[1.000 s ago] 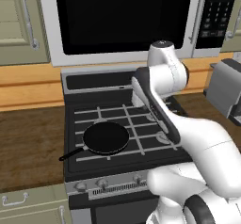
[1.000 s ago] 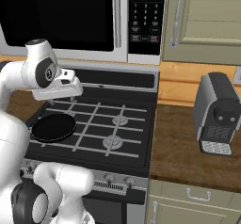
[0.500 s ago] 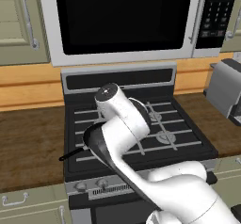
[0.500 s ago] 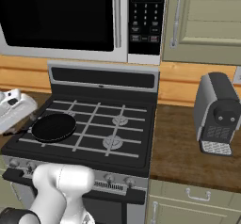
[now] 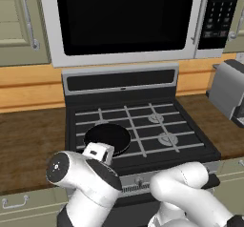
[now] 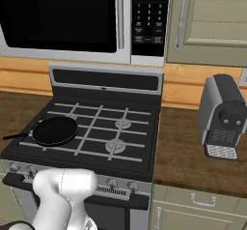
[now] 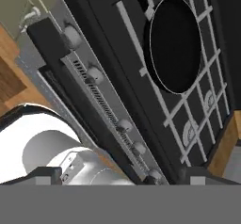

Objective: Turn off the front left burner of the stove.

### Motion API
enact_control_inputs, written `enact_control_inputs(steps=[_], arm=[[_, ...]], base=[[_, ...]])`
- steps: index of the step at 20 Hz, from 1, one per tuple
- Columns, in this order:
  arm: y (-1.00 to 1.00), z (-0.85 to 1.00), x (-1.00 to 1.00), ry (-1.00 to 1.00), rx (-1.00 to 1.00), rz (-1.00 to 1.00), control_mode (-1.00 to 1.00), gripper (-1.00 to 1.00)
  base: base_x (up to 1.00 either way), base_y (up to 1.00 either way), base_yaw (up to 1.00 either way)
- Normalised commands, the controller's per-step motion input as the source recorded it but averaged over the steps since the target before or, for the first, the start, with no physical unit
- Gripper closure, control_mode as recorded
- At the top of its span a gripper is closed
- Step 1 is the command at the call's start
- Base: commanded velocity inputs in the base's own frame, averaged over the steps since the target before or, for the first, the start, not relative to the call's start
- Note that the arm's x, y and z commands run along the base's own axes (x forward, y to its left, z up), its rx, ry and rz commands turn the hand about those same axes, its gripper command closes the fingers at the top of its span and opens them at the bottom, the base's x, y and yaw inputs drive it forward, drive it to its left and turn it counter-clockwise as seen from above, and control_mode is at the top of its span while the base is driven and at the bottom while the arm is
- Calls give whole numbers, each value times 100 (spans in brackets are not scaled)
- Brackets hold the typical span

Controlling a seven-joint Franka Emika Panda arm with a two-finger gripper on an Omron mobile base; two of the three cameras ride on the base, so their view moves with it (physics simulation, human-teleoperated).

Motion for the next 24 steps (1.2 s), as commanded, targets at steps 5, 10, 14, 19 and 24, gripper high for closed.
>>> enact_control_inputs(steps=[5, 10, 14, 19, 24], arm=[[98, -85, -79, -15, -10, 24, -100, -100], [61, -93, -30, -25, 11, 10, -100, -100], [9, -34, 40, -14, 0, 2, -100, -100], [0, -29, 66, -2, 0, 0, -100, -100], [0, -34, 50, -8, 4, 0, -100, -100]], base=[[0, 0, 0], [0, 0, 0], [0, 0, 0], [0, 0, 0], [0, 0, 0]])
